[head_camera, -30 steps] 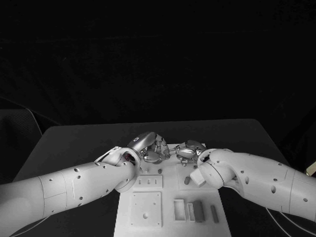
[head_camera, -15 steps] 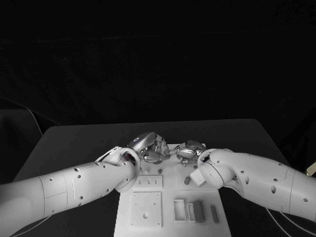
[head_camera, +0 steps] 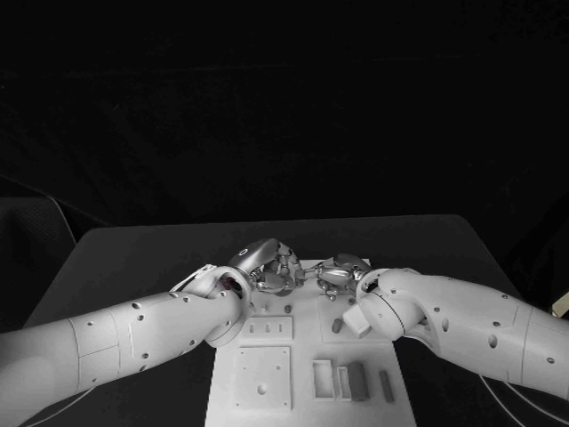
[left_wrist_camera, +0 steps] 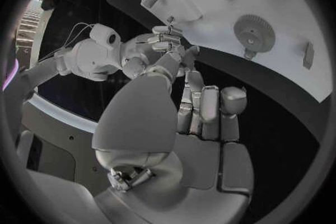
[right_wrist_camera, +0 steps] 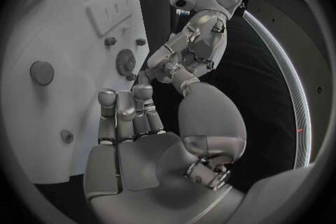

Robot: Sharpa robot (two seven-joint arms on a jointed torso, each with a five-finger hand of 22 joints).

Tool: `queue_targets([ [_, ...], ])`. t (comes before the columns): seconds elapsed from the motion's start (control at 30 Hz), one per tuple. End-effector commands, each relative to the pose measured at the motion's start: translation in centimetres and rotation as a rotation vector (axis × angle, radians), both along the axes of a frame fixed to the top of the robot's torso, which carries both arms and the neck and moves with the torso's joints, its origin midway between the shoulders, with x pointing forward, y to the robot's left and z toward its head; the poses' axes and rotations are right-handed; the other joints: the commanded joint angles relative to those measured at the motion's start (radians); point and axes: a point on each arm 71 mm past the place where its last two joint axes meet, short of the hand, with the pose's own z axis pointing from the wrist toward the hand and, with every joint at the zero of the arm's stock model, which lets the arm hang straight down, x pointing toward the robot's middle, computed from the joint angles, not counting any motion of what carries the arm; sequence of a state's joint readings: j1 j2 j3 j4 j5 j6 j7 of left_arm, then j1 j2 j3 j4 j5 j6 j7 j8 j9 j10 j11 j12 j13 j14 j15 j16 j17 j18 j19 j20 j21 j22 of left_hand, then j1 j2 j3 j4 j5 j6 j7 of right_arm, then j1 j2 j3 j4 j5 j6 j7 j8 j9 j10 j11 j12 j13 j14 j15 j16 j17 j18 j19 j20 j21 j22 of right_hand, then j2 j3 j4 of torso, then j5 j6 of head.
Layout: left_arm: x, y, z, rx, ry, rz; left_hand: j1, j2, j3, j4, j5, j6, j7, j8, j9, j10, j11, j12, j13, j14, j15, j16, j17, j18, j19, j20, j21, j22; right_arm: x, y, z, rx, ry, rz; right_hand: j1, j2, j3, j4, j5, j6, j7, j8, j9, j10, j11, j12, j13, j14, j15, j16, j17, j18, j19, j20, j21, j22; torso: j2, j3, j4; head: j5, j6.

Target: Assemble the parts on the task board

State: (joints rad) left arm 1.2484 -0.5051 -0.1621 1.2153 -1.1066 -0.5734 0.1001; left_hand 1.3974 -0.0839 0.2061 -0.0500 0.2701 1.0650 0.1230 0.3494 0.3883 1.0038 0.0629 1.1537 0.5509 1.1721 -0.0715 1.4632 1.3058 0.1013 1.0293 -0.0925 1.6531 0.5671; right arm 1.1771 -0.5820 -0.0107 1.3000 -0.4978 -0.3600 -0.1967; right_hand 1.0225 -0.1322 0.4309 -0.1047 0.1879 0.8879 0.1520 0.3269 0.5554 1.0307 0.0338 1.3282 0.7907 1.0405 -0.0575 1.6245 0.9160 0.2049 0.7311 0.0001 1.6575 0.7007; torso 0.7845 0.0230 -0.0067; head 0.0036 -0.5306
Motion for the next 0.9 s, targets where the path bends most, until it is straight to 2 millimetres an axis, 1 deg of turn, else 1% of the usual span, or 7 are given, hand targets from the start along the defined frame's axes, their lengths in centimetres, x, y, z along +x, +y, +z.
queue_targets([
  [0.03, 0.0, 0.0, -0.1, -0.005, 0.019, 0.001, 0.008, 0.017, 0.007, 0.001, 0.002, 0.023, 0.016, 0.008, 0.007, 0.003, 0.003, -0.004, -0.001, -0.003, -0.002, 0.005, -0.002, 0.096, 0.003, 0.002, 0.022, 0.001, 0.0, 0.0, 0.1, 0.014, -0.001, 0.019, -0.028, -0.009, -0.013, 0.003, -0.003, -0.019, 0.01, -0.005, -0.005, -0.012, 0.004, -0.008, -0.003, -0.008, 0.003, -0.003, -0.002, 0.013, 0.007, 0.004, 0.128, 0.0, 0.0, 0.0002, 0.0, 0.0, 0.001],
  [0.2, 0.0, 0.0, -0.1, -0.008, 0.022, 0.005, 0.008, 0.017, 0.008, 0.001, 0.003, 0.023, 0.016, 0.008, 0.007, 0.004, 0.003, -0.005, -0.002, -0.003, -0.002, 0.005, -0.002, 0.096, 0.003, 0.002, 0.023, 0.001, 0.1, -0.1, 0.1, 0.017, -0.003, 0.012, -0.051, -0.015, -0.032, 0.006, -0.004, -0.024, 0.01, -0.008, -0.008, -0.019, 0.007, -0.014, -0.007, -0.015, 0.006, -0.009, -0.004, 0.013, 0.007, 0.004, 0.128, 0.0, 0.0, 0.0003, 0.0001, 0.0, 0.001],
  [0.53, 0.1, 0.3, -0.1, -0.008, 0.024, 0.013, 0.009, 0.017, 0.01, 0.0, 0.002, 0.023, 0.016, 0.008, 0.007, 0.004, 0.003, -0.005, -0.002, -0.003, -0.002, 0.005, -0.002, 0.096, 0.003, 0.002, 0.023, 0.001, 0.5, -0.9, 0.0, 0.02, -0.016, -0.015, -0.078, -0.019, -0.052, 0.011, -0.004, -0.026, 0.01, -0.008, -0.01, -0.024, 0.01, -0.019, -0.012, -0.021, 0.009, -0.015, -0.006, 0.013, 0.007, 0.003, 0.128, 0.0, 0.0, 0.0007, -0.0002, 0.0, 0.002],
  [0.73, 0.2, 0.9, -0.2, -0.011, 0.033, 0.024, 0.01, 0.017, 0.01, 0.0, 0.002, 0.023, 0.016, 0.008, 0.007, 0.004, 0.003, -0.006, -0.003, -0.003, -0.002, 0.006, -0.002, 0.096, 0.003, 0.002, 0.023, 0.001, 0.9, -2.5, 0.0, 0.019, -0.027, -0.054, -0.106, -0.019, -0.075, 0.013, -0.004, -0.026, 0.01, -0.007, -0.011, -0.025, 0.011, -0.022, -0.016, -0.023, 0.01, -0.018, -0.008, 0.014, 0.007, 0.003, 0.128, -0.001, 0.0, 0.0008, 0.0001, 0.001, 0.002],
  [0.9, 0.2, 1.8, -0.3, -0.01, 0.047, 0.038, 0.011, 0.017, 0.011, -0.001, 0.002, 0.023, 0.016, 0.008, 0.007, 0.005, 0.003, -0.006, -0.003, -0.003, -0.002, 0.006, -0.003, 0.097, 0.003, 0.002, 0.023, 0.001, 1.3, -4.2, 0.1, 0.034, -0.05, -0.085, -0.108, -0.018, -0.077, 0.013, -0.003, -0.025, 0.01, -0.007, -0.011, -0.025, 0.011, -0.022, -0.016, -0.023, 0.01, -0.018, -0.008, 0.014, 0.007, 0.003, 0.128, -0.001, 0.0, 0.0016, -0.0007, 0.002, 0.001],
])
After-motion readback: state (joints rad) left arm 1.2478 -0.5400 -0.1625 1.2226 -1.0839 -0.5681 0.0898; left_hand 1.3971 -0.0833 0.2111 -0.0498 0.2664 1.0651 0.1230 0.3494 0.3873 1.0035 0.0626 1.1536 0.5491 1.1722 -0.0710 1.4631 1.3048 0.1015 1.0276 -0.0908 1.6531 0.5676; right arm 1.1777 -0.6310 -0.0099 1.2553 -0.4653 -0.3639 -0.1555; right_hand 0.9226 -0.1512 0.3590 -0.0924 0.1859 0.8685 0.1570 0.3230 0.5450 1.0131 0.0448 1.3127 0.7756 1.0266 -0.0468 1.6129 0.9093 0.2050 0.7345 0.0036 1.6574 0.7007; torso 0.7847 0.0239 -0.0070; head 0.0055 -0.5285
